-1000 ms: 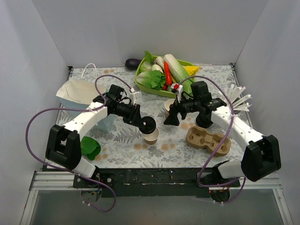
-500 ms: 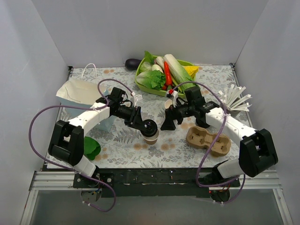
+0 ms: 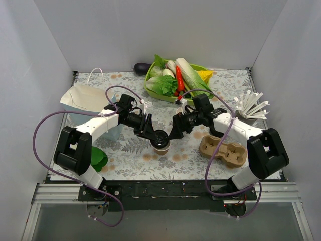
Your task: Pack the takeout coffee
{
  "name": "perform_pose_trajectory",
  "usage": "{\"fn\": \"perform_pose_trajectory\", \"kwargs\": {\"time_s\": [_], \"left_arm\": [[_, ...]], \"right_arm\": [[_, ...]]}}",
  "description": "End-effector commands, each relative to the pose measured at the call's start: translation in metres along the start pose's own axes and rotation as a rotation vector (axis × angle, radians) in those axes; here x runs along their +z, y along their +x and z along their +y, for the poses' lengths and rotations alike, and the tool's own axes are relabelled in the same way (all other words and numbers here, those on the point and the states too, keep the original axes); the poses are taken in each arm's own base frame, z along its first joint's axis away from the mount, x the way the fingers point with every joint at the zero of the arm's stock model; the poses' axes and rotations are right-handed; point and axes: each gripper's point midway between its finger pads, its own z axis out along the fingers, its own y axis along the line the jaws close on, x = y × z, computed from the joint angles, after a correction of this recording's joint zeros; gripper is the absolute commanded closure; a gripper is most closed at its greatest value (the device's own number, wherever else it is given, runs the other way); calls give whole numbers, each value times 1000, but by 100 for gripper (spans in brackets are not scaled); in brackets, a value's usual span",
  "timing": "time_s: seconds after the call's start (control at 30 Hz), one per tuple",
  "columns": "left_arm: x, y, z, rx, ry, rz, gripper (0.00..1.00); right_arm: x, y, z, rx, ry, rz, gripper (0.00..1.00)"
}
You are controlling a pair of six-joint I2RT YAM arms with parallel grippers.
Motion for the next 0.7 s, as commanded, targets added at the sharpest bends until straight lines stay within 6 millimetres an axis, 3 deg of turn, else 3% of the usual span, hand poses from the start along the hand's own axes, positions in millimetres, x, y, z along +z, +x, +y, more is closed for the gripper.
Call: {"fn": "perform_pose_trajectory", "kwargs": {"time_s": [0.0, 0.2, 0.67], "left_arm": [[-1, 1, -1, 11, -5, -13, 57], [-4, -6, 8, 26, -98, -47, 57], [1, -7, -12, 116, -78, -36, 50]], "right_arm": [[4, -22, 10, -33, -37, -43, 2], [7, -21, 12, -33, -44, -36, 2], [7, -20, 12, -33, -43, -38, 2]]}}
